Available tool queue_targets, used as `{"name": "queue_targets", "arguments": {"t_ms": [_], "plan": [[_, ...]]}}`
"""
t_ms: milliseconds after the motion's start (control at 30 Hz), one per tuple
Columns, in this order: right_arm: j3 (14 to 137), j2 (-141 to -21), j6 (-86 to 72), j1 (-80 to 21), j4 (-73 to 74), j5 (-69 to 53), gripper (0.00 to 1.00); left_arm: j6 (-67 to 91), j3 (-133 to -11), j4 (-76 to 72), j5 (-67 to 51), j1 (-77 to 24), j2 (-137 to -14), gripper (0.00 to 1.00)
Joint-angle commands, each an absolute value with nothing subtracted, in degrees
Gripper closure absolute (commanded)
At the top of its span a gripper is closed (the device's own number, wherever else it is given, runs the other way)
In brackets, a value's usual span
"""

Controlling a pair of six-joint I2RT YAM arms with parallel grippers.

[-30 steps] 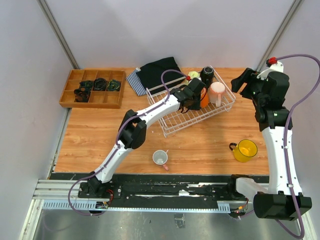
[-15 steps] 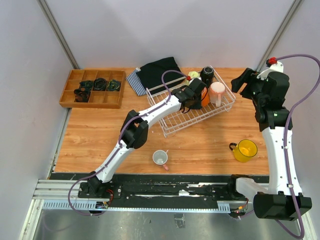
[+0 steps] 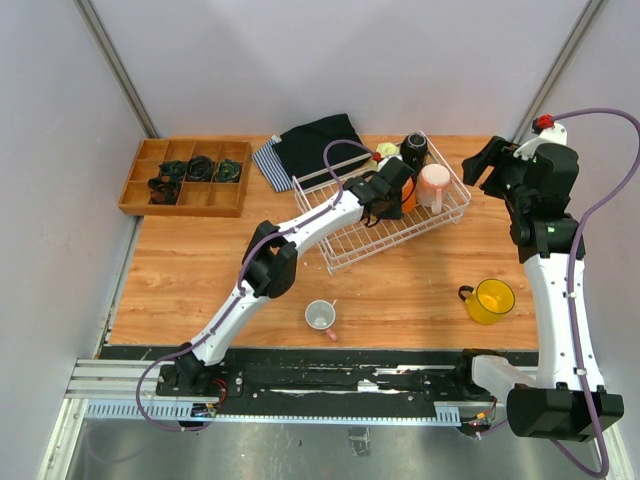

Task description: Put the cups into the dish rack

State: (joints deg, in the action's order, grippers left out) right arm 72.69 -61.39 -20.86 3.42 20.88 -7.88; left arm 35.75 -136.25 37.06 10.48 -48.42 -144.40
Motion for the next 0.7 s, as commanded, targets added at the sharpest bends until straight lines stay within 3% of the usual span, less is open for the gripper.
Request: {"name": "queue_targets", "arguments": {"t_ms": [0,200,333,533,667], "plan": [[72.62,-60.85,-20.34,3.33,19.56,-7.30,0.26,34.43,-138.77,40.24,13.57,-49.09,-145.33,0.99],[72.69,-60.88,-20.58,3.33,19.34,-7.34,0.26,31.66,-140.87,42.98,16.13,-50.01,-146.44,0.99],[72.53,-60.73,-20.74,3.32,19.19,-7.53,0.26,30.68,-140.97,43.29,16.57,-50.71,-146.83,0.94],[72.48,-60.45,-20.82,3.25,19.34,-7.60,0.26,30.58,-141.24,43.28,15.11,-50.98,-147.22,0.67],[72.42,-60.37,-20.85,3.00,19.36,-7.66,0.26,30.89,-141.31,42.80,13.70,-50.98,-146.98,0.56]]}}
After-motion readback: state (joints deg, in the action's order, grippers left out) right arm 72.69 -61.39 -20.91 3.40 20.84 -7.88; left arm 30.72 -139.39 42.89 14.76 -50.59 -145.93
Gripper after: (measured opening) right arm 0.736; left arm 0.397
